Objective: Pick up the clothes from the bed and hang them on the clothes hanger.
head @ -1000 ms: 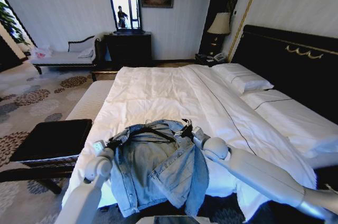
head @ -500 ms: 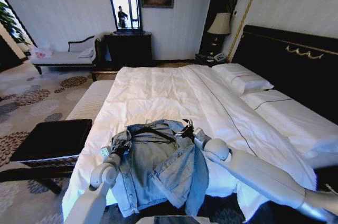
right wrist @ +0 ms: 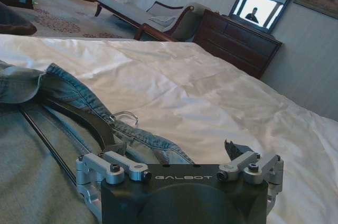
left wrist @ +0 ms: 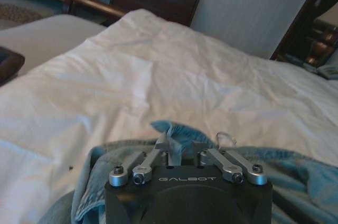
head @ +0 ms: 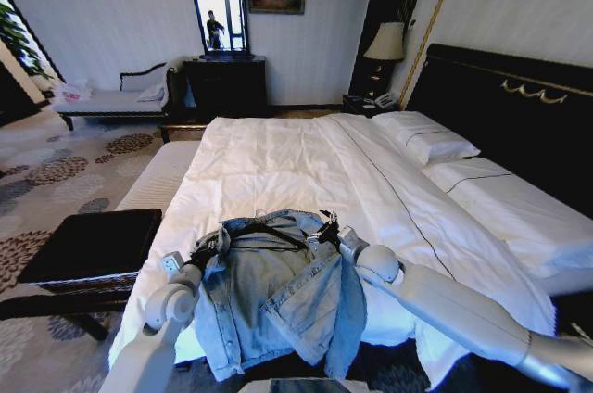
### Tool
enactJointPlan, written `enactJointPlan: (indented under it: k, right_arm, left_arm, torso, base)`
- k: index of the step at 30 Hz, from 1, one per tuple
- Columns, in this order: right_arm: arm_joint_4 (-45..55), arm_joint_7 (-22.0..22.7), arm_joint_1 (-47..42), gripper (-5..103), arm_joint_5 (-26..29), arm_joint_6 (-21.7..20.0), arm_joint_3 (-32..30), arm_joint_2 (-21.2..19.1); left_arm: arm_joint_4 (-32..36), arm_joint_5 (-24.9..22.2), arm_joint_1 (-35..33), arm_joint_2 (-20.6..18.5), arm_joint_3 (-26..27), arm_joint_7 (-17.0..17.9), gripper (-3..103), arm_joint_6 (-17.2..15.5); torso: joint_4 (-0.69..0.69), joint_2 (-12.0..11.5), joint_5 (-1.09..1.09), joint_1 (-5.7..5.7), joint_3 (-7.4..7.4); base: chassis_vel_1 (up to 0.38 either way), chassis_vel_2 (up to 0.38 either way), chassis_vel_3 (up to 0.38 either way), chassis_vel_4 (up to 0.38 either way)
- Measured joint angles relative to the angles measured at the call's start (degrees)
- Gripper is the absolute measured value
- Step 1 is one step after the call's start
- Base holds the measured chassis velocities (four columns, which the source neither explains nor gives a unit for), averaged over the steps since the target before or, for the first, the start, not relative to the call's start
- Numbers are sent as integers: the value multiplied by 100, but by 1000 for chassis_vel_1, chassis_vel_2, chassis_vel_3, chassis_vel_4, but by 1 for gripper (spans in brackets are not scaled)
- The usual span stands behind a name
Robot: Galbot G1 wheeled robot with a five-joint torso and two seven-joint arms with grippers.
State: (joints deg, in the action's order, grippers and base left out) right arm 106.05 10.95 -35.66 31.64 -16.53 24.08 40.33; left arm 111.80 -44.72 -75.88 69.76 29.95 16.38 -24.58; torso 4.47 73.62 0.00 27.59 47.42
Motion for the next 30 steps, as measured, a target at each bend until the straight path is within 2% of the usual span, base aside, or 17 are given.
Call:
enactJointPlan:
  k: [2,4,6,7,8,10,11,15,17,19,22,27,30]
  right_arm:
    - [-6,1,15,100,3,0,23,23]
    - [-16,2,27,100,4,0,52,32]
    - [-25,3,28,100,4,-1,63,32]
    - [-42,4,27,100,2,-1,78,31]
    - [-59,5,19,100,-4,0,84,28]
    - [-78,6,2,100,-8,6,86,28]
    - [-78,6,2,100,-8,6,86,28]
    - [-121,9,-2,100,-19,24,112,47]
    - [-132,10,11,100,-20,26,127,58]
    - [-146,11,36,100,-20,27,147,79]
    - [-177,12,60,100,-19,31,172,106]
    - [-227,15,70,100,-20,53,206,159]
    - [-251,17,66,100,-23,81,226,169]
  left_arm:
    - [-68,-4,29,23,-32,0,32,-21]
    - [-150,-5,72,63,-72,-2,42,-37]
    - [-188,-6,91,80,-91,-3,42,-46]
    - [-247,-6,121,105,-115,-5,54,-53]
    - [-298,-6,150,124,-131,-8,54,-55]
    - [-348,-6,173,141,-145,-13,64,-59]
    - [-348,-6,173,141,-145,-13,64,-59]
    - [-409,-22,187,143,-164,-56,86,-77]
    - [-440,-40,197,144,-169,-69,86,-82]
    - [-485,-78,217,146,-182,-88,96,-106]
    - [-534,-151,250,147,-195,-92,103,-170]
    - [-619,-462,338,151,-208,-89,95,-319]
    - [-633,-658,345,158,-206,-64,79,-478]
  torso:
    - [-1,0,0,0,0]
    - [-1,0,-1,0,0]
    - [0,0,-1,0,0]
    - [0,0,0,0,0]
    - [0,0,0,0,0]
    - [1,0,0,0,0]
    - [1,0,0,0,0]
    - [0,0,0,0,0]
    - [0,0,0,0,0]
    - [0,0,0,0,0]
    - [-1,0,0,0,0]
    - [0,0,0,0,0]
    - [0,0,0,0,0]
  base:
    - [0,0,0,0]
    - [0,0,0,0]
    - [0,0,0,0]
    - [0,0,0,0]
    - [0,0,0,0]
    - [0,0,0,0]
    - [0,0,0,0]
    - [0,0,0,0]
    - [0,0,0,0]
    - [0,0,0,0]
    - [0,0,0,0]
    - [0,0,0,0]
    - [0,0,0,0]
